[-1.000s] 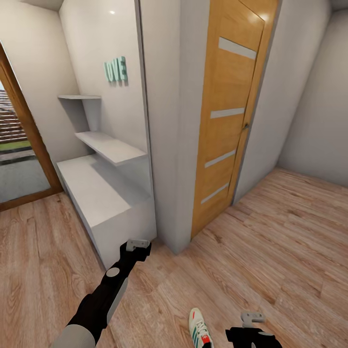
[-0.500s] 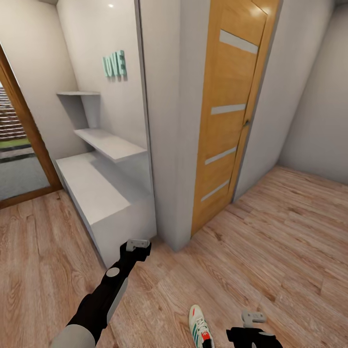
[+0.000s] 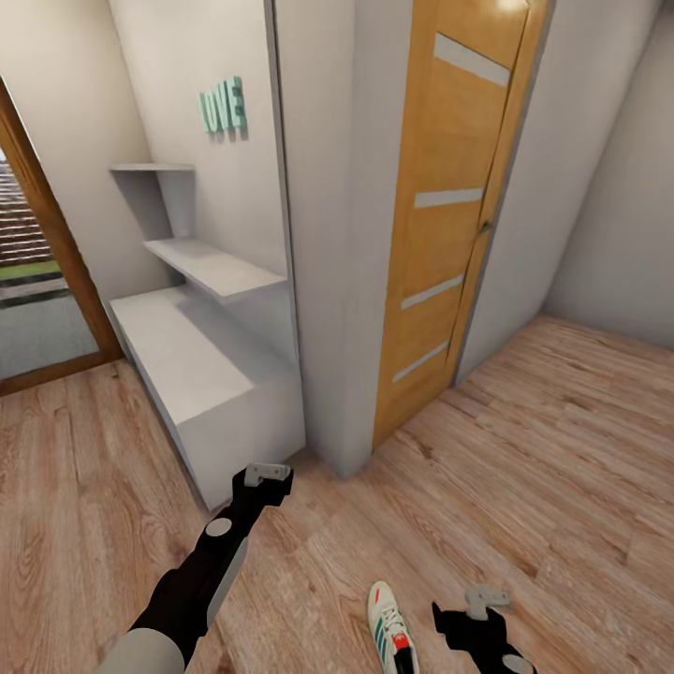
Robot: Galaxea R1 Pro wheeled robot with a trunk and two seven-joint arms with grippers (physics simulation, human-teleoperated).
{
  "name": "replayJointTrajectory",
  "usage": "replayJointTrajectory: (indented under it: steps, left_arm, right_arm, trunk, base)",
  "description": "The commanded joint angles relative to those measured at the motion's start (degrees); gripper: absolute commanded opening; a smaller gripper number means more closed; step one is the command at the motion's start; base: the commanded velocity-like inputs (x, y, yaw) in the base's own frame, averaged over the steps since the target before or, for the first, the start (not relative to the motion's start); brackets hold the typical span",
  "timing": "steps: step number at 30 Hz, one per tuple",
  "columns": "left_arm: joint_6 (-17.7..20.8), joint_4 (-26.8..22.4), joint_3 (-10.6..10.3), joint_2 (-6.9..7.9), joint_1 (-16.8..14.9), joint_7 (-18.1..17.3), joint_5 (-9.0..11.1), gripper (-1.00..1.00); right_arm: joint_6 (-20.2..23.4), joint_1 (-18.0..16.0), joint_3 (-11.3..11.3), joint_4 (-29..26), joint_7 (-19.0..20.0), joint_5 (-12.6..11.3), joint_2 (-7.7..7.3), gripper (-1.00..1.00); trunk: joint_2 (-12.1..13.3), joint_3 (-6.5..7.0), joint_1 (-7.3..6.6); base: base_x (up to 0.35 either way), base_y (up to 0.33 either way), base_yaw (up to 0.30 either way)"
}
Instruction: Pick up the two gym shoes and the two sandals from the corridor floor and place them onto the hallstand (shoe rack) in the corridor, making sure they are on the rack and not on the floor. Arrange them so the two gym shoes are next to each other and the two sandals are next to each other.
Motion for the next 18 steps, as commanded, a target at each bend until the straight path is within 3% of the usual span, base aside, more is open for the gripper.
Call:
replayJointTrajectory:
  steps: [1,4,8,18]
  left_arm:
    - [0.3,-0.1,0.0,0.00,0.0,0.0,0.0,1.00]
    - [0.3,-0.1,-0.1,0.00,0.0,0.0,0.0,1.00]
    - [0.3,-0.1,-0.1,-0.03,0.0,0.0,0.0,1.00]
    - [0.3,-0.1,-0.1,0.00,0.0,0.0,0.0,1.00]
  right_arm:
    - [-1.5,0.0,0.0,1.3,0.0,0.0,0.02,1.00]
    - [-6.5,0.0,-0.1,7.8,0.0,0.1,0.02,1.00]
    - [-9.1,0.0,-0.1,14.0,0.0,0.0,-0.01,1.00]
    - [-10.2,0.0,-0.1,17.0,0.4,-0.2,0.04,1.00]
  trunk:
    - [-0.4,-0.25,0.22]
    - [-1.6,-0.80,0.88]
    - [-3.3,-1.53,1.76]
    - [-7.3,-3.33,3.96]
  base:
    - [0.000,0.000,0.008]
    - [0.000,0.000,0.005]
    - [0.000,0.000,0.002]
    - [0.000,0.000,0.000]
